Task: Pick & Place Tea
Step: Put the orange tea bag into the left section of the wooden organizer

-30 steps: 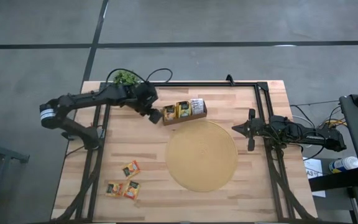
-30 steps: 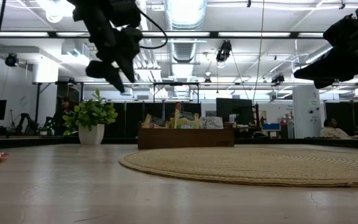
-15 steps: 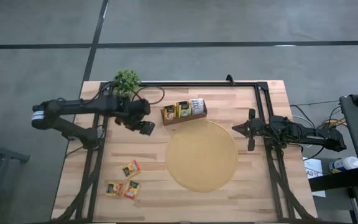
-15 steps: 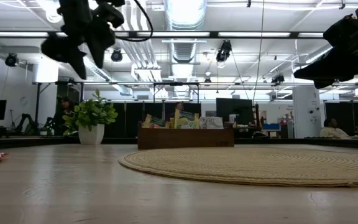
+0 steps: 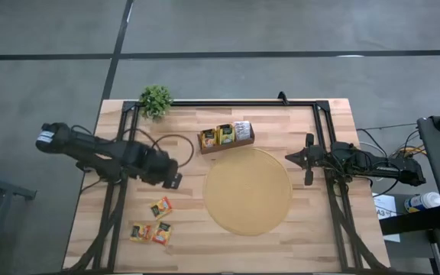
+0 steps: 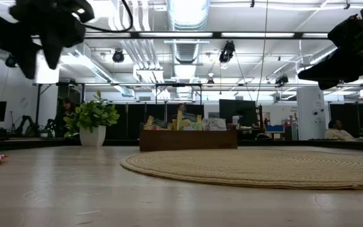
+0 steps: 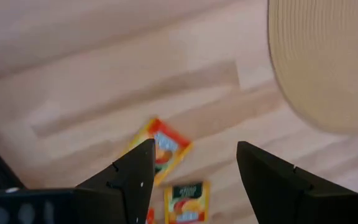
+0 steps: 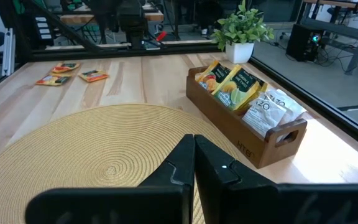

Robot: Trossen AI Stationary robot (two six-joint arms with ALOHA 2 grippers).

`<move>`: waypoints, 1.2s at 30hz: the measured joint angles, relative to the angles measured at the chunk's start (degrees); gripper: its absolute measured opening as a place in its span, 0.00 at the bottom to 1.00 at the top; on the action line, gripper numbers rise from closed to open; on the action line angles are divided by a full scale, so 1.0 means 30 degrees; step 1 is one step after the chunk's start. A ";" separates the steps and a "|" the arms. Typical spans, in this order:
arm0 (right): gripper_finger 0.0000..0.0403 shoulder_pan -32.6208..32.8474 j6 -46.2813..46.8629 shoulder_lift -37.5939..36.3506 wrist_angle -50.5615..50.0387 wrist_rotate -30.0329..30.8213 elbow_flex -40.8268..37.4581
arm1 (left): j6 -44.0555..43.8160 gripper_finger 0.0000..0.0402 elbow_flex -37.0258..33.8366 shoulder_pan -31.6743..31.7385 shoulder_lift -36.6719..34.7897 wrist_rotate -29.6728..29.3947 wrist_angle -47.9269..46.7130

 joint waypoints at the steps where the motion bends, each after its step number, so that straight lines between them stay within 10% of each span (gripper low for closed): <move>1: 0.02 -0.0003 0.0000 0.0000 0.0005 -0.0002 0.0000 | -0.0356 0.55 -0.0124 -0.0550 -0.0007 0.0015 0.0164; 11: 0.02 0.0002 0.0000 0.0006 0.0007 -0.0001 0.0000 | 0.1135 0.55 -0.0533 -0.5121 0.0118 -0.0050 0.2360; 23: 0.02 0.0003 0.0000 0.0007 0.0006 -0.0006 0.0000 | 1.4202 0.55 -0.1267 -0.5277 0.1481 0.3490 0.3840; 36: 0.02 0.0001 0.0000 0.0007 0.0006 0.0000 0.0000 | 1.7320 0.55 -0.6086 -0.5290 0.1704 0.6323 0.8715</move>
